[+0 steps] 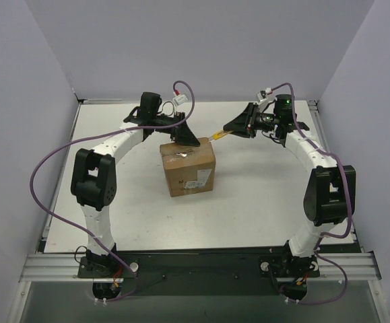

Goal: Unpack the express box

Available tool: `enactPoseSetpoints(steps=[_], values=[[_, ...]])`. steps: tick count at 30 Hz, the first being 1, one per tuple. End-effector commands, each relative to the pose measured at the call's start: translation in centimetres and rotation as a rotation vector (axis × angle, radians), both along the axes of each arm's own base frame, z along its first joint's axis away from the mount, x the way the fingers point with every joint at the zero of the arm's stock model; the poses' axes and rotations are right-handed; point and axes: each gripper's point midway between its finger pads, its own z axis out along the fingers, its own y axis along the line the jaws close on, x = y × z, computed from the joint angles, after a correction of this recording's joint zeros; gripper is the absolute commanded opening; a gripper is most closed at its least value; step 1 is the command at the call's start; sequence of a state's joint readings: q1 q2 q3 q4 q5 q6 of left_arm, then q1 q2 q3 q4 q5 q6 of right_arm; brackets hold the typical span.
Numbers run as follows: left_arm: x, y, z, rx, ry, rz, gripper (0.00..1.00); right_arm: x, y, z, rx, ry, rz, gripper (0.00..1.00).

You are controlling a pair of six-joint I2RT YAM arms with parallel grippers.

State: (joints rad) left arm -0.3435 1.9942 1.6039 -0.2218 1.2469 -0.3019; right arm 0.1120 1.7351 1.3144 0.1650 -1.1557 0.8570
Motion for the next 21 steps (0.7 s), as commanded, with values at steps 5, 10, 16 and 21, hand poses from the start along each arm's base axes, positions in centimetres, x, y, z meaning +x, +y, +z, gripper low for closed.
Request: enactPoseSetpoints(steps=[5,10,16,21], values=[[0.4,-0.3,0.5,-0.009,-0.042,-0.013,0.62,0.0,0.1,0.2,-0.022,-0.054,0.024,0.0],[0.7,-0.4,0.4,-0.006,-0.047,-0.005,0.62,-0.8,0.7,-0.2,-0.018,-0.039,0.067,0.0],[1.1,-0.3,0.1,0.0,-0.046,0.008,0.62,-1.8,1.5,0.6,0.022,-0.04,0.127,0.0],[1.3,-0.4,0.2,0.001,-0.053,0.013,0.62,-2.0,1.5,0.4,0.029,-0.013,0.137,0.0]])
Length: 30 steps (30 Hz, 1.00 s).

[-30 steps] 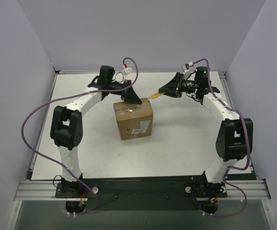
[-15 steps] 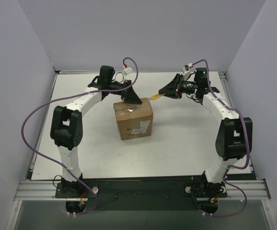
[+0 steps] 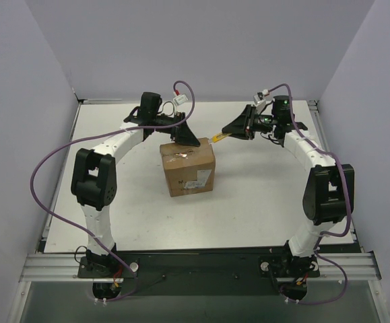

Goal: Unpack the express box

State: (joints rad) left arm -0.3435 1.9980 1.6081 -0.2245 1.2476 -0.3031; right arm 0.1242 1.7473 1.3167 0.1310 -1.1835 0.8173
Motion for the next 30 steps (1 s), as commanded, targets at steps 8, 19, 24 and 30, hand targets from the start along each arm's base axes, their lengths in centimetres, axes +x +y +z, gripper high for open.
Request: enactPoseSetpoints(steps=[8,19,24,30], values=[[1.8,-0.5,0.0,0.007,-0.057,0.024,0.62,-1.9,1.1,1.0,0.045,0.016,0.121,0.0],[2.4,-0.6,-0.3,0.015,-0.058,0.037,0.61,-1.8,1.7,1.3,0.063,0.064,0.145,0.0],[2.7,-0.5,-0.4,0.022,-0.06,0.05,0.61,-2.0,1.1,1.3,0.058,0.091,0.124,0.0],[5.7,0.3,5.3,0.104,-0.447,0.182,0.73,-1.5,0.4,0.9,0.045,0.086,0.098,0.0]])
